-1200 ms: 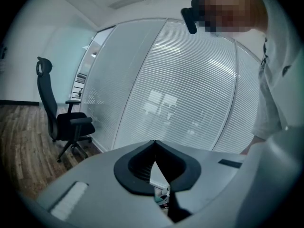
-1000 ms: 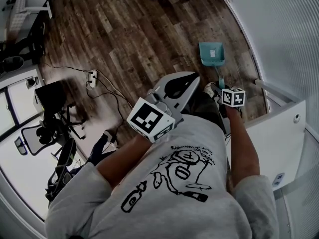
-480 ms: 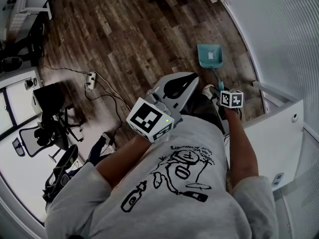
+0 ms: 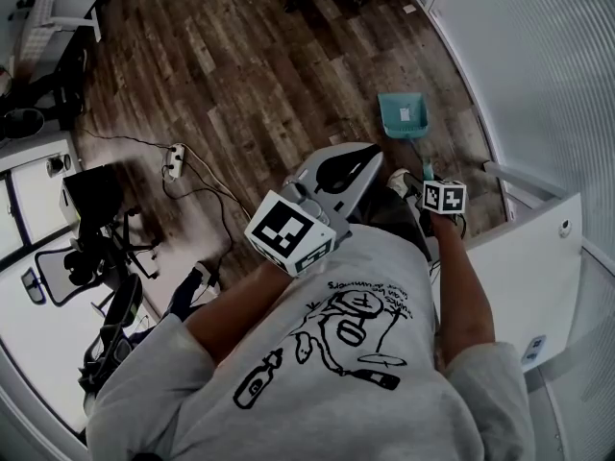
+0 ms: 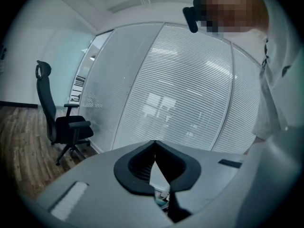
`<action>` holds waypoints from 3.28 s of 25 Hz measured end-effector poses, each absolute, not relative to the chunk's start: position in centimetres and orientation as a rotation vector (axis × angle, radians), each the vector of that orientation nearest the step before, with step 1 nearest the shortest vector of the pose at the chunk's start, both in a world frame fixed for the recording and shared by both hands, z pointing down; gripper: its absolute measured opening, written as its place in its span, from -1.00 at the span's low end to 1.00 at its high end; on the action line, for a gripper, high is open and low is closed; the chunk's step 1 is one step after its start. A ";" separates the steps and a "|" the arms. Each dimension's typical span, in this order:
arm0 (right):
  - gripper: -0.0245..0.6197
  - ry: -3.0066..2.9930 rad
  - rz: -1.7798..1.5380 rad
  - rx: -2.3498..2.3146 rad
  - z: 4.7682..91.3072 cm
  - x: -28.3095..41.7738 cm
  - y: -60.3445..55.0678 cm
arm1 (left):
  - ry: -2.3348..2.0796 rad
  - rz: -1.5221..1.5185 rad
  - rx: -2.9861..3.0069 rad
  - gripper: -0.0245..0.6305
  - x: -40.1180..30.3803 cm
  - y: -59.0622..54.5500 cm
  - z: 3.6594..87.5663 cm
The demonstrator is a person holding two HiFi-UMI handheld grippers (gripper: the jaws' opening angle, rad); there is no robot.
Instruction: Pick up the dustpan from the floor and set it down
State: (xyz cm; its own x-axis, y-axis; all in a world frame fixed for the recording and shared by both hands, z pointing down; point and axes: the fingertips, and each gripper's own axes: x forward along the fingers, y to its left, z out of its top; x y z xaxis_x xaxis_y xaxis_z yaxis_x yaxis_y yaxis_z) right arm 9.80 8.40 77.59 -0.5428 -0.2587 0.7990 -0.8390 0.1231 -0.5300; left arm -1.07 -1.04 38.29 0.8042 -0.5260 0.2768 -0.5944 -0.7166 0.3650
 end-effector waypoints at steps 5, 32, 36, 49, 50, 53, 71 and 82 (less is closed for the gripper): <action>-0.20 -1.856 1.441 1.039 78.0 9.7 9.0 | -0.839 0.219 2.548 -0.92 -1.1 -1.0 38.3; -0.20 -1.794 1.357 1.163 78.3 12.7 7.7 | -0.819 0.230 2.543 -0.92 -0.6 -0.9 39.0; -0.20 -1.822 1.326 1.193 77.2 13.4 6.9 | -0.813 0.220 2.547 -0.92 -0.3 -1.1 38.9; -0.20 -2.010 1.130 1.311 68.5 14.0 3.3 | -0.823 0.190 2.565 -0.92 -0.3 -2.0 38.2; -0.20 -2.030 1.105 1.320 67.6 14.0 2.9 | -0.823 0.188 2.566 -0.92 -0.3 -2.2 38.1; -0.20 -2.096 1.030 1.344 64.4 13.9 1.6 | -0.822 0.183 2.573 -0.92 -0.1 -2.5 38.0; -0.52 -2.373 0.542 1.474 43.9 12.5 -3.7 | -0.805 0.130 2.638 -0.92 1.4 -5.2 34.8; -0.70 -2.507 0.376 1.537 33.4 11.1 -4.3 | -0.821 0.097 2.684 -0.92 1.4 -6.0 32.4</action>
